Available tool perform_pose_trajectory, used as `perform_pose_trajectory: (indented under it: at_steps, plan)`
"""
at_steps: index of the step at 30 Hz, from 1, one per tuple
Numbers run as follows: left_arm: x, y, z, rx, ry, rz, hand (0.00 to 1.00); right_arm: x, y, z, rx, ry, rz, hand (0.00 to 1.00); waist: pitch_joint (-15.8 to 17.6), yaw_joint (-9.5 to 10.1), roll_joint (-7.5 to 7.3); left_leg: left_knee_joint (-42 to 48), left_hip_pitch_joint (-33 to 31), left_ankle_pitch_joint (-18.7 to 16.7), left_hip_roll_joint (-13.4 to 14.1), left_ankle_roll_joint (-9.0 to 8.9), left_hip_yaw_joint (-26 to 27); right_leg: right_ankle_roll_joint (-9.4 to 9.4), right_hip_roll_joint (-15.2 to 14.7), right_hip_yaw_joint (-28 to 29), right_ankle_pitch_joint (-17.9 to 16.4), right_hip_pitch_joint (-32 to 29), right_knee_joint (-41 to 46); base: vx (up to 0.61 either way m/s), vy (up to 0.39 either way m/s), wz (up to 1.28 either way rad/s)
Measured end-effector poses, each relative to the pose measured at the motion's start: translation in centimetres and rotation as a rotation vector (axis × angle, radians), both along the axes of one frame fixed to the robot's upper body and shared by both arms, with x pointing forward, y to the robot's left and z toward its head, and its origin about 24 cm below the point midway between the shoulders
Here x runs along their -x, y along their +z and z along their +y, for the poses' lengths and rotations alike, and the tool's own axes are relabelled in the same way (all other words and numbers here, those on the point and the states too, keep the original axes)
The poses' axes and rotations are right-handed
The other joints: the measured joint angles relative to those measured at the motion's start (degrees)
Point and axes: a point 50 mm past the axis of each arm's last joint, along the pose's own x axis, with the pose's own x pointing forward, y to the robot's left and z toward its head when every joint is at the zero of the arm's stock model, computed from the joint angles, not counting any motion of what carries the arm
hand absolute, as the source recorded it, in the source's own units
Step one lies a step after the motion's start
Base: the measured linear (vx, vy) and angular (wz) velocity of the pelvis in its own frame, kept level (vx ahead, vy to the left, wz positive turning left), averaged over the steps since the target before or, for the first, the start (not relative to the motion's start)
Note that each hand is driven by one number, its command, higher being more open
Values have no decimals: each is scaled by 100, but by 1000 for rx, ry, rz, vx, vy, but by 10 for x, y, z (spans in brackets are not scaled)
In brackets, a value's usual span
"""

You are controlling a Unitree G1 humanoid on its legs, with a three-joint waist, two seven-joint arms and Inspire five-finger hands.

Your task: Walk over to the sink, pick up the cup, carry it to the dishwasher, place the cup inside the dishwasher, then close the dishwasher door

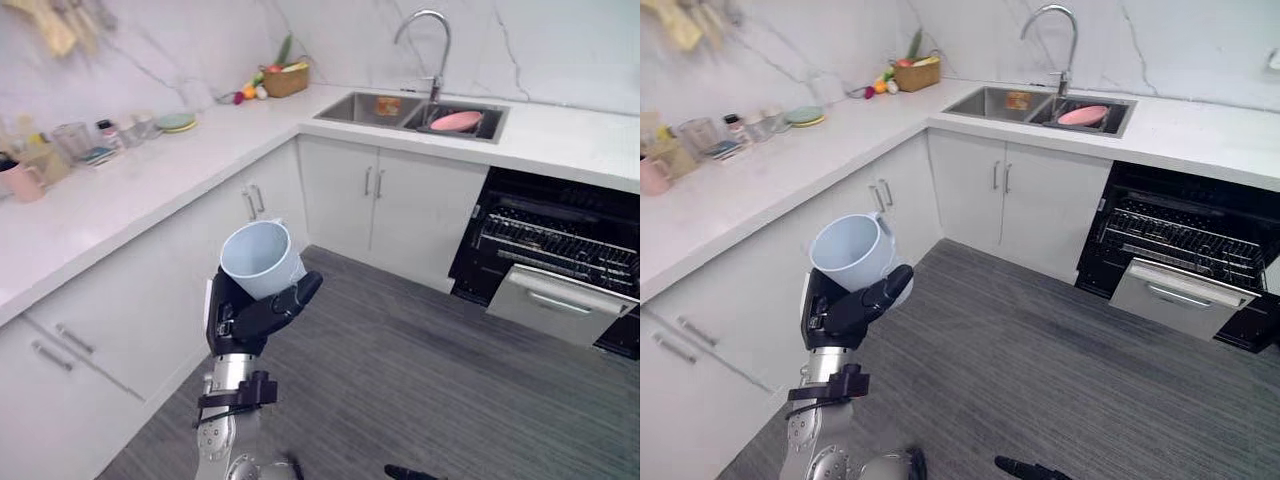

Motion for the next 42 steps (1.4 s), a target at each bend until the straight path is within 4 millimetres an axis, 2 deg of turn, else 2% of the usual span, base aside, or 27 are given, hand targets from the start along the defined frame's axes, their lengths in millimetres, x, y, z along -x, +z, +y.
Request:
perform_pose_trajectory:
  at_steps: [2,5,6,7,8,9,10,12,14,15,17,18,19,21,23,24,25,26,27,28,29,32,35,37,39,41,42]
  plan:
    - [0,-3,-8,-13,-46,8,0,12,-5,3,-4,-15,51,100,-267,-3,-186,273,-59,536,-197,172,-2,119,-242,256,-349,93,76,578,207,-63]
    - [-8,-2,-14,-39,-92,2,0,26,-12,11,-17,-42,124,100,-352,-152,-418,635,110,50,-432,356,86,307,-603,172,-421,-43,872,532,160,-11]
    - [-11,1,-12,-54,-91,-8,0,26,-13,14,-21,-56,125,100,-329,-144,-512,612,414,-202,-481,323,183,522,-751,-10,-282,-374,1910,629,223,-39]
    - [-14,4,-9,-75,-91,-20,0,25,-13,17,-30,-66,116,100,-278,-154,-679,297,929,-353,-618,328,244,541,-1078,-334,264,-830,3309,474,178,-34]
    - [-15,4,-8,-81,-89,-17,0,23,-13,17,-28,-70,101,100,-293,-185,-730,113,1161,-415,-665,366,248,510,-1240,-430,808,-1070,3919,429,140,-9]
    - [-16,4,-7,-91,-80,-12,0,20,-12,17,-24,-64,82,100,-304,-284,-688,-101,1547,-512,-637,377,211,431,-1373,-471,883,-1452,4695,468,82,14]
    - [-19,8,-7,-104,-64,-24,0,15,-11,18,-25,-48,55,100,-334,-295,-664,-215,1807,-564,-510,287,167,393,-1325,-546,291,-1916,4801,458,64,19]
    - [-23,12,-7,-101,-51,-37,0,9,-10,20,-35,-44,31,100,-332,-303,-647,-313,1967,-587,-360,250,103,445,-1204,-703,-58,-2319,4081,420,-11,28]
    - [-28,10,-7,-107,-46,-24,0,7,-9,18,-53,-65,22,100,-297,-346,-601,-403,2225,-626,-176,188,36,412,-1063,-959,-71,-2469,2827,383,-83,24]
    - [-28,6,-6,-110,-42,-2,0,6,-8,19,-60,-60,25,100,-289,-348,-589,-430,2499,-754,-99,27,96,458,-1035,-1117,219,-2473,2077,386,-107,-7]
    - [-26,4,-4,-130,-39,9,0,5,-8,23,-62,-23,40,100,-304,-341,-807,-411,2886,-1137,-310,-220,214,298,-1162,-1253,1975,-2475,1048,404,-130,-33]
    - [-23,-3,-1,-146,-28,38,0,4,-9,24,-52,-3,57,100,-322,-314,-775,-299,3075,-1369,-309,-338,368,-164,-1136,-1352,1573,-2370,1113,363,-167,-63]
    - [-20,-10,-2,-132,-24,71,0,1,-7,14,-43,8,55,100,-318,-375,-533,-47,3031,-1599,-41,-416,490,-198,-864,-1278,1509,-2287,929,330,-170,-64]
    - [-19,-11,-7,-112,-32,77,0,-6,-3,7,-40,15,45,100,-271,-432,-276,273,2913,-1915,247,-489,532,-214,-516,-1218,1368,-2320,784,196,-112,-48]
    - [-18,-11,-11,-113,-61,68,0,-8,-1,6,-35,18,43,100,-244,-455,-141,393,2983,-2194,551,-373,701,-252,-310,-1366,1026,-2346,962,143,-95,-51]
    - [-18,-8,-13,-106,-75,53,0,-10,1,5,-28,19,32,100,-213,-442,-123,719,3012,-2264,670,-423,791,-372,-389,-1457,622,-2432,1818,211,-116,-49]
    - [-18,-6,-14,-109,-92,34,0,-7,1,9,-28,15,29,100,-187,-413,-342,1674,2790,-2311,704,-340,779,-351,-532,-1283,52,-2327,2114,192,-188,-43]
    - [-16,-7,-19,-78,-106,37,0,-3,3,8,-9,-10,19,100,-135,-425,-172,3779,1905,-1743,1142,324,329,-351,-365,-1240,-141,-2150,2183,149,-166,-35]
    - [-14,-6,-20,-63,-110,35,0,-2,5,5,2,-15,9,100,-150,-415,-76,4446,1546,-1313,1289,434,135,-357,-273,-1216,-145,-2034,2079,218,-117,-47]
    - [-10,2,-24,-46,-135,-3,0,-2,9,-2,35,-33,-10,100,-120,-391,45,5403,864,-1013,1371,259,-161,-368,-122,-1061,-151,-1839,1877,252,-3,-37]
    - [-10,3,-25,-45,-141,-14,0,-2,9,-3,41,-37,-11,100,-111,-383,65,5465,764,-1053,1349,233,-175,-371,-116,-1034,-152,-1795,1837,348,30,-50]
    - [-8,12,-27,-33,-182,-90,0,4,5,-6,79,-55,16,100,-119,-236,35,4279,410,-1510,849,117,54,-441,-77,-433,-25,-1288,1289,335,48,-83]
    - [-7,13,-26,-36,-186,-99,0,-1,3,-5,108,-45,-5,100,-114,-188,7,2254,484,-1561,516,85,-63,-268,-42,313,147,-805,834,397,133,-126]
    - [-6,11,-29,-36,-199,-92,0,-9,2,-1,125,-53,-32,100,-108,-174,-10,1044,488,-1285,305,0,-677,-174,-59,903,185,-504,570,363,234,-135]
    - [-4,10,-34,-39,-219,-78,0,-15,1,3,136,-64,-60,100,-110,-168,-17,640,515,-862,251,-56,-1112,-26,-91,1404,112,-303,467,358,316,-148]
    - [-3,7,-37,-45,-235,-66,0,-19,1,9,150,-77,-82,100,-133,-114,-22,647,708,-322,226,-180,-1142,187,-146,1941,-33,-207,504,384,439,-146]
    - [-3,5,-33,-64,-234,-62,0,-22,0,18,139,-88,-89,100,-190,-156,-136,848,741,-402,150,-175,-938,318,-300,2147,-132,-173,494,309,433,-99]
